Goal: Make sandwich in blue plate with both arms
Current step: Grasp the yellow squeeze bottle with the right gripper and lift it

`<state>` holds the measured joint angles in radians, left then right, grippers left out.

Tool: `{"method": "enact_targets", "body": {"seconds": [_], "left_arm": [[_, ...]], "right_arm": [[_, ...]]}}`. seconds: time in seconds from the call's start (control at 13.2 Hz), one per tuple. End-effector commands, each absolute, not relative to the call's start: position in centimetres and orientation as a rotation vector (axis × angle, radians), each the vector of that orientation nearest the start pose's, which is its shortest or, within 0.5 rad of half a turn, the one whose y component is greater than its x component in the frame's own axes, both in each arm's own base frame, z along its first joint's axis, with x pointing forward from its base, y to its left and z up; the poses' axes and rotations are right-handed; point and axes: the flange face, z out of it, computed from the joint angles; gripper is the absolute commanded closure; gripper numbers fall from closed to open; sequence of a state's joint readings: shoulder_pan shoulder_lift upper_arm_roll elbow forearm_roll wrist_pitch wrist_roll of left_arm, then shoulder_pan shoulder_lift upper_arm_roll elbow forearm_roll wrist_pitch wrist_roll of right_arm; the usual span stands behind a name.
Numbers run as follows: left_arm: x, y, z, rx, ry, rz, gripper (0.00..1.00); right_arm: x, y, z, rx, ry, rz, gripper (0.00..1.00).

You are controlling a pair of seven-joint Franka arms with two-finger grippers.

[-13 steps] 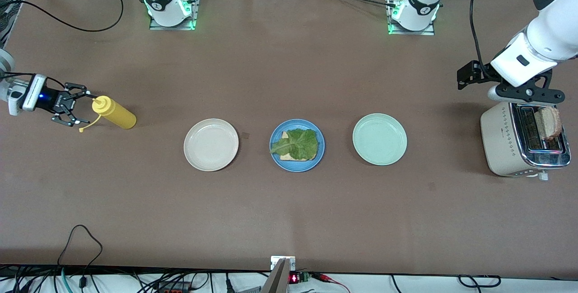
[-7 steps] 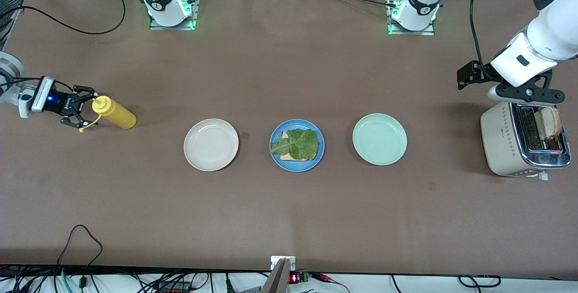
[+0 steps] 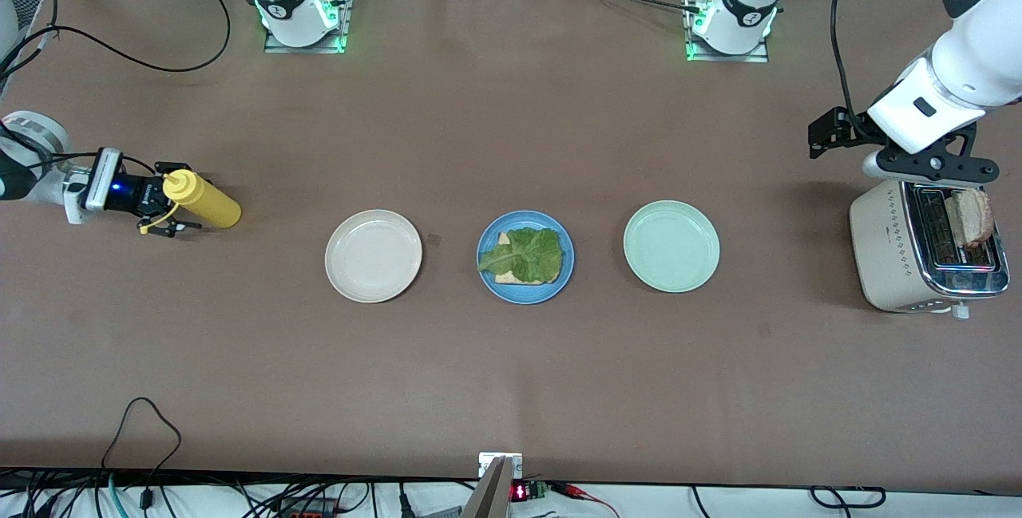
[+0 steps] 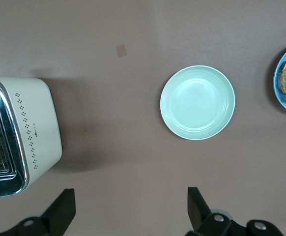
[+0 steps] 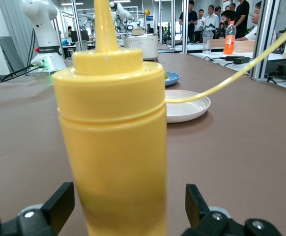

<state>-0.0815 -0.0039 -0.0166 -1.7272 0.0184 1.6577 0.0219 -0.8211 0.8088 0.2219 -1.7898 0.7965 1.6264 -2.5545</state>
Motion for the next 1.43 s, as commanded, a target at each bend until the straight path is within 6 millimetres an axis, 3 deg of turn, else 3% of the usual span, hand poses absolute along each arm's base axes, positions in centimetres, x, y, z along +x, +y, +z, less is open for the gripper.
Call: {"method": "enact_targets", "body": {"seconds": [0.0,0.15,0.23,0.38,0.53,0.68,0.83,1.21,1.36], "left_arm": [[55.1,-5.2,56.3,-3.113,0.182,0.106,0.0],[55.1,-5.2,56.3,-3.113,0.182,0.106,0.0],[55.1,-5.2,56.3,-3.113,0.185,0.106,0.0],[55.1,-5.2,56.4,-3.113,0.185,0.104,0.0],[55.1,-5.2,56.4,-3.113,0.185,0.104,0.0],[55.0,-5.3,56.3,-3.112,0.197,0.116,0.0],[55.0,-5.4,56.3,-3.112,0.197,0.116,0.0],[55.0,-5.5,56.3,-3.112,0.197,0.118,0.0],[55.0,-5.6,56.3,-3.112,0.197,0.118,0.0]], "right_arm": [[50.5,-23.7,10.8,-1.466,-1.371,-1.05,0.0],[50.9,-23.0,10.7,-1.465,-1.384,-1.039,0.0],[51.0,-22.7,10.7,-1.461,-1.388,-1.035,0.19],[51.4,-22.1,10.9,-1.454,-1.401,-1.023,0.86],[51.5,-22.1,10.8,-1.463,-1.408,-1.02,1.0],[52.1,-21.4,11.1,-1.464,-1.432,-1.005,1.0],[53.8,-21.0,13.4,-1.489,-1.488,-0.98,1.0],[59.1,-16.8,28.0,-1.681,-1.714,-0.773,1.0],[60.2,-13.5,32.9,-1.785,-1.778,-0.668,1.0]]}}
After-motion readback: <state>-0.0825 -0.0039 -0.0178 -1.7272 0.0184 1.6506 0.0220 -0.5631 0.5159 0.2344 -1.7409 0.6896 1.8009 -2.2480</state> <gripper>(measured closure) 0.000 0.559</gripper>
